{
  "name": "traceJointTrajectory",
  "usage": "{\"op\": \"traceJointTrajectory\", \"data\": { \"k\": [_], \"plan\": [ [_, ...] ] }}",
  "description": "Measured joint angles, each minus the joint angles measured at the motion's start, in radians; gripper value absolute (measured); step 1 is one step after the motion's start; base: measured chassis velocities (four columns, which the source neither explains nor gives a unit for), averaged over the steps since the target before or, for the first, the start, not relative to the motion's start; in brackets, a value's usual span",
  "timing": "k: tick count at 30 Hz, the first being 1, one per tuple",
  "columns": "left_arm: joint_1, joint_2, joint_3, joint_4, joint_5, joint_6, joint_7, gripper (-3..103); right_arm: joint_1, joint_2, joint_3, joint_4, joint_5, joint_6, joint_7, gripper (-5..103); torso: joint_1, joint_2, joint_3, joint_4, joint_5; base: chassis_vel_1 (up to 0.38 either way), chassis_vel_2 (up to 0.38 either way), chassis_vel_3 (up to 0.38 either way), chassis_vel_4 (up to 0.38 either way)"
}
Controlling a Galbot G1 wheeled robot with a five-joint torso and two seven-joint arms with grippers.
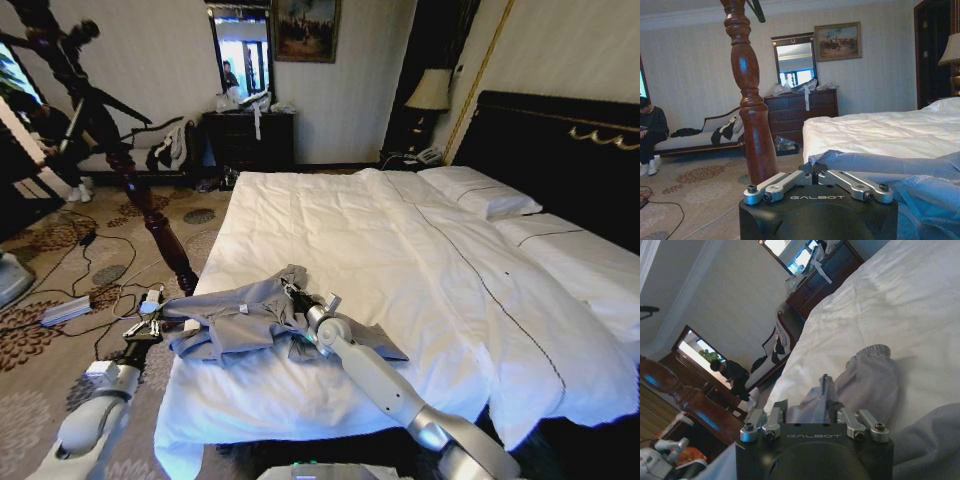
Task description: Pick up the clothes from the bed and hang them on the clothes hanger.
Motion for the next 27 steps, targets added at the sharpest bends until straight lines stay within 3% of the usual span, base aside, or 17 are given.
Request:
{"op": "traceJointTrajectory", "data": {
  "k": [1, 4, 7, 10, 16, 20, 22, 26, 27],
  "plan": [
    [-0.001, 0.000, 0.000, 0.000, 0.000, 0.000, 0.000, 0, -0.001, -0.003, -0.002, -0.004, -0.015, 0.005, -0.007, 39, 0.000, 0.000, 0.000, 0.0000, 0.0000, 0.000, 0.000, 0.000, 0.000],
    [-0.003, 0.001, 0.003, 0.000, -0.001, 0.000, 0.000, 0, -0.003, -0.010, -0.004, -0.011, -0.040, 0.016, -0.027, 23, 0.000, 0.000, 0.000, -0.0001, 0.0000, 0.000, 0.000, 0.000, 0.000],
    [-0.004, 0.001, 0.003, 0.000, -0.001, 0.000, -0.001, 0, -0.005, -0.010, -0.004, -0.011, -0.044, 0.024, -0.035, 18, 0.000, 0.000, 0.000, 0.0000, 0.0000, 0.000, 0.000, 0.000, 0.000],
    [-0.005, 0.002, 0.003, 0.000, -0.002, 0.000, -0.001, 0, -0.007, -0.010, -0.004, -0.007, -0.055, 0.047, -0.059, 3, 0.000, 0.000, 0.000, 0.0000, 0.0000, 0.000, 0.000, 0.000, 0.000],
    [-0.004, 0.002, -0.003, 0.000, -0.009, -0.009, -0.001, 0, -0.022, -0.024, 0.000, 0.032, -0.080, 0.092, -0.103, 0, 0.000, 0.000, 0.000, 0.0002, 0.0000, 0.000, 0.000, 0.000, 0.000],
    [-0.003, 0.010, -0.017, -0.027, -0.053, -0.022, 0.004, 0, -0.065, -0.139, -0.002, 0.197, -0.069, 0.135, -0.185, 0, 0.000, 0.000, 0.000, 0.0002, 0.0004, 0.000, 0.000, 0.000, 0.000],
    [-0.005, 0.013, -0.021, -0.036, -0.067, -0.026, 0.006, 0, -0.073, -0.180, -0.002, 0.243, -0.058, 0.139, -0.191, 0, 0.000, 0.000, 0.000, 0.0005, 0.0005, 0.000, 0.000, 0.000, 0.000],
    [-0.018, 0.041, -0.054, -0.109, -0.166, -0.033, 0.034, 0, -0.115, -0.370, 0.035, 0.475, 0.016, 0.145, -0.193, 0, 0.000, 0.000, 0.000, -0.0008, 0.0004, 0.000, 0.000, 0.000, 0.000],
    [-0.018, 0.041, -0.054, -0.109, -0.166, -0.033, 0.034, 0, -0.115, -0.370, 0.035, 0.475, 0.016, 0.145, -0.193, 0, 0.000, 0.000, 0.000, -0.0008, 0.0004, 0.000, 0.000, 0.000, 0.000]
  ]
}}
